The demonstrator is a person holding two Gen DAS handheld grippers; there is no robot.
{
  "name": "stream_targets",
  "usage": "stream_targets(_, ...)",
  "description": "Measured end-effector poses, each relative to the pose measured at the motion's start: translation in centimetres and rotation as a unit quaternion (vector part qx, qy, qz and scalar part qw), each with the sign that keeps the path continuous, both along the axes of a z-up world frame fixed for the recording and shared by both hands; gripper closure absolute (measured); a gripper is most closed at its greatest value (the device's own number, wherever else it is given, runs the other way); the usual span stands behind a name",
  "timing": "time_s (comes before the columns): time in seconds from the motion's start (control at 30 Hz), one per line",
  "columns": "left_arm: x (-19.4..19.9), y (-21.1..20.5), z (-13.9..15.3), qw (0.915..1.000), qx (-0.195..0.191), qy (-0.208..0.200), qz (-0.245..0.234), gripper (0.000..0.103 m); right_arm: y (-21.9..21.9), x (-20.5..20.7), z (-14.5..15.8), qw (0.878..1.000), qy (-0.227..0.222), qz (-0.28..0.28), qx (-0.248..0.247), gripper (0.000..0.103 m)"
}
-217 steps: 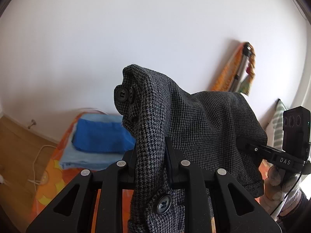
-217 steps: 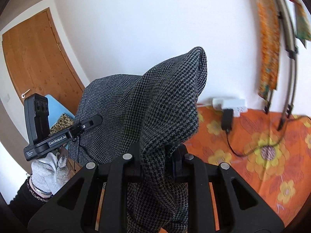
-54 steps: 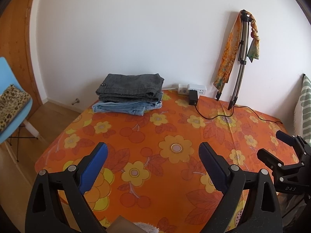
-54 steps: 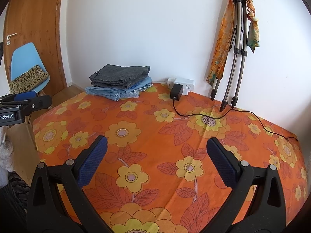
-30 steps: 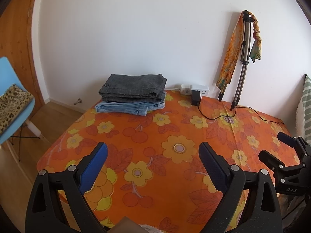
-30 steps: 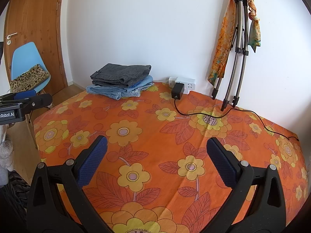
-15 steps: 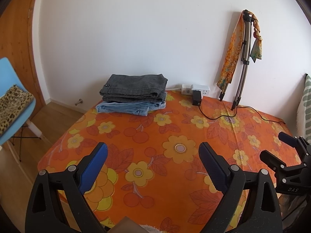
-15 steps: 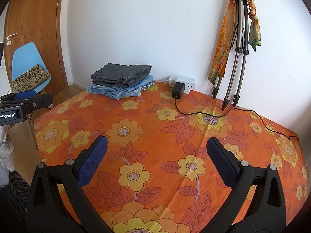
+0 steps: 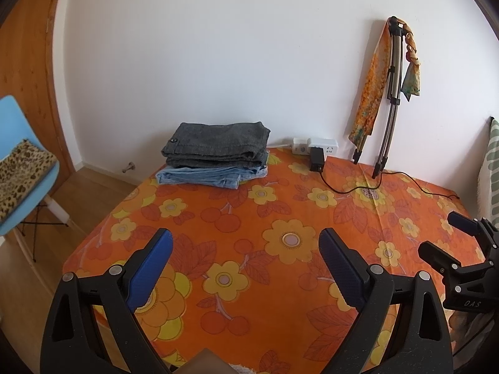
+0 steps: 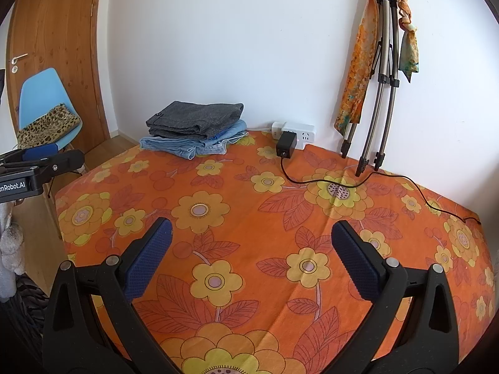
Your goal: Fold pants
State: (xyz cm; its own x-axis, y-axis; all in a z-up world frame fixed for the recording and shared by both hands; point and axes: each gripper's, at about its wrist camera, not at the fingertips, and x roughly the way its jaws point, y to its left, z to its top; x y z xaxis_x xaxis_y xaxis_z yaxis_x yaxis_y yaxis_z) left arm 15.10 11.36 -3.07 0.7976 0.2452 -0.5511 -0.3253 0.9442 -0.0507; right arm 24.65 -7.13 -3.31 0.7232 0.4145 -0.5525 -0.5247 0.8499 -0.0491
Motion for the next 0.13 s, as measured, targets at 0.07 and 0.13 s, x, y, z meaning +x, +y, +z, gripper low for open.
stream_targets(0.07,0.02,-0.03,-0.03,1.0000,0.000,0.001,0.000,0.008,0.07,0.08,0.02,1.000,0.000,0.000,0.001,0.000)
stream_targets(0.13,0.09,-0.06,-0.08,1.0000,-0.003,0.002,-0.001,0.008,0.00,0.04,0.03,1.000,0.000,0.000,0.001,0.000)
